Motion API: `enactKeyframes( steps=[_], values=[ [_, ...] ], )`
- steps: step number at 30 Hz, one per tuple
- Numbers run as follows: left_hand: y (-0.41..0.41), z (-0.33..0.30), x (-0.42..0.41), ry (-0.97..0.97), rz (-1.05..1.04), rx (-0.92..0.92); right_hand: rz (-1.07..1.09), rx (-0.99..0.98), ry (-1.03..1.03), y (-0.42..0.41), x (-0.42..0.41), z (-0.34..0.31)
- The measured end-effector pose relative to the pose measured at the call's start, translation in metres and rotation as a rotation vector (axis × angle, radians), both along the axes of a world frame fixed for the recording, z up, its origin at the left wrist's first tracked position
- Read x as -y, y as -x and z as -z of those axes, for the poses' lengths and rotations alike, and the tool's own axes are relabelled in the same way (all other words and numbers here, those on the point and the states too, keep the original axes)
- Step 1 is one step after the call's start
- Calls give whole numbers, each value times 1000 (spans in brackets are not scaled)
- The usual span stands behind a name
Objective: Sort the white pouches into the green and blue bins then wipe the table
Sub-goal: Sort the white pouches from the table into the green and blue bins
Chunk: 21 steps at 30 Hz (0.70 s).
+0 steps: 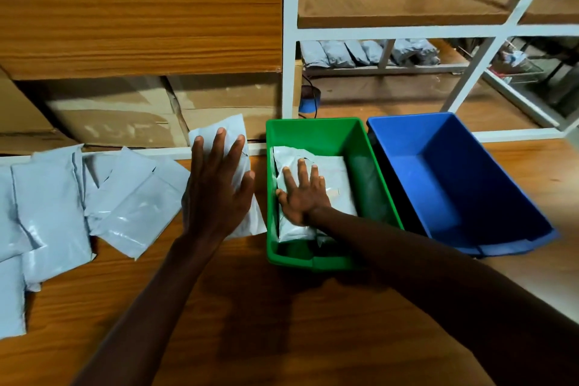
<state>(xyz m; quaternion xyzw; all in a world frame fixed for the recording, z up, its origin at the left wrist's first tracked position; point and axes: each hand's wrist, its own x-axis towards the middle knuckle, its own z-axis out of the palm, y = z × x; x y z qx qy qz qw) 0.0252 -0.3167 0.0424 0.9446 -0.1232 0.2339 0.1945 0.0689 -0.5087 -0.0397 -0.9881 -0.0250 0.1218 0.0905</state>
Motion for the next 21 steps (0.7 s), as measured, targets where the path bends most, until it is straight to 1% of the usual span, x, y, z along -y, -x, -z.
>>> enactKeyframes(
  steps=[3, 6, 8, 11, 15, 17, 19, 21],
  values=[
    [1, -7, 11, -10, -1, 10, -3, 18, -60, 3, 8, -15],
    [3, -14, 28, -13, 6, 52, -10, 92, -111, 25, 27, -43],
    [7, -18, 48, -10, 14, 84, -14, 179, -94, 51, 47, -62],
    [10, -25, 85, -27, 36, 75, 29, 308, -38, 100, 79, -82],
    [4, -13, 133, -44, 149, 93, 146, 460, 0, 159, 114, -78],
    [-3, 4, 160, -46, 171, 8, 191, 501, 40, 178, 126, -66],
    [-11, 22, 184, -71, 157, -180, 218, 467, 58, 189, 132, -56],
    [-18, 41, 202, -155, 157, -335, 246, 469, 62, 194, 133, -48]
  ],
)
